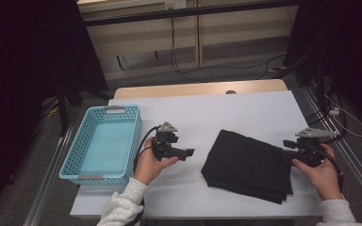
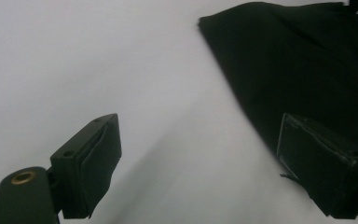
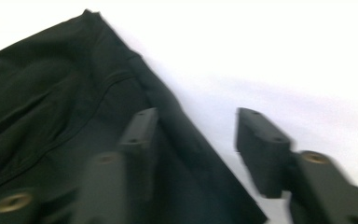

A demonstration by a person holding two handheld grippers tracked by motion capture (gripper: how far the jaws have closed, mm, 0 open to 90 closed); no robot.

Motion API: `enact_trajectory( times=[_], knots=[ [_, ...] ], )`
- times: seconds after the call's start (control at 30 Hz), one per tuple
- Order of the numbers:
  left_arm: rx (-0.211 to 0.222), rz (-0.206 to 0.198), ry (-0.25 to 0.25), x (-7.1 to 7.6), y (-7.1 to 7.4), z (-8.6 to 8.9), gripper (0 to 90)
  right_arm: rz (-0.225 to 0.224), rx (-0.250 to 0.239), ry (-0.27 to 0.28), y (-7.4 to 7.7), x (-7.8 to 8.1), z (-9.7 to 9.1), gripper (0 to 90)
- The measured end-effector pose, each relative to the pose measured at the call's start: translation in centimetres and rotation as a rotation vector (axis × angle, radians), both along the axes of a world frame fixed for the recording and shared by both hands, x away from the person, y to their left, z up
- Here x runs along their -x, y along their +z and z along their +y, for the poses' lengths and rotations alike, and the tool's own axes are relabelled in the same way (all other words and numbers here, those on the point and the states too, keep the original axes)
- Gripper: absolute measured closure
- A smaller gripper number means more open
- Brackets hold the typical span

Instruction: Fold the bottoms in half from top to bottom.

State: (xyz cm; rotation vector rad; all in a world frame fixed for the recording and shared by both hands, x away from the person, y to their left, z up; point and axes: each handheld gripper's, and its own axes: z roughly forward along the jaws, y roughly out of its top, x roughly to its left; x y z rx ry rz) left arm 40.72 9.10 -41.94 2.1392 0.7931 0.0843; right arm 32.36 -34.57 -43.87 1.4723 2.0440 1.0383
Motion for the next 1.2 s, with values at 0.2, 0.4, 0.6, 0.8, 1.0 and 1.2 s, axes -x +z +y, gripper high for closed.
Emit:
enact_trajectory(
  times=[0.2,0.4,0.6,0.8,1.0,1.2],
  knots=[
    [0.013,0.02,-0.067,1.8,-0.7,-1.1,9.5,0.0,-0.001,-0.016,-0.3,0.6,0.2,23.0],
    [0.013,0.021,-0.105,3.5,-1.6,-2.4,12.6,-0.025,-0.054,-0.023,0.0,0.9,0.7,17.2],
    [-0.039,0.019,-0.127,4.2,-2.9,-3.7,15.4,-0.019,-0.052,-0.008,-0.1,0.9,1.1,15.4],
    [-0.064,0.001,-0.128,4.9,-3.4,-4.4,22.8,-0.019,-0.045,0.006,0.0,1.1,1.3,15.1],
    [-0.086,0.027,-0.151,5.6,-3.0,-4.9,49.0,-0.02,-0.054,0.008,0.0,1.4,1.4,15.0],
    [-0.073,0.066,-0.139,5.7,-3.0,-4.9,66.0,-0.021,-0.051,0.024,0.2,1.5,1.8,15.0]
  ],
)
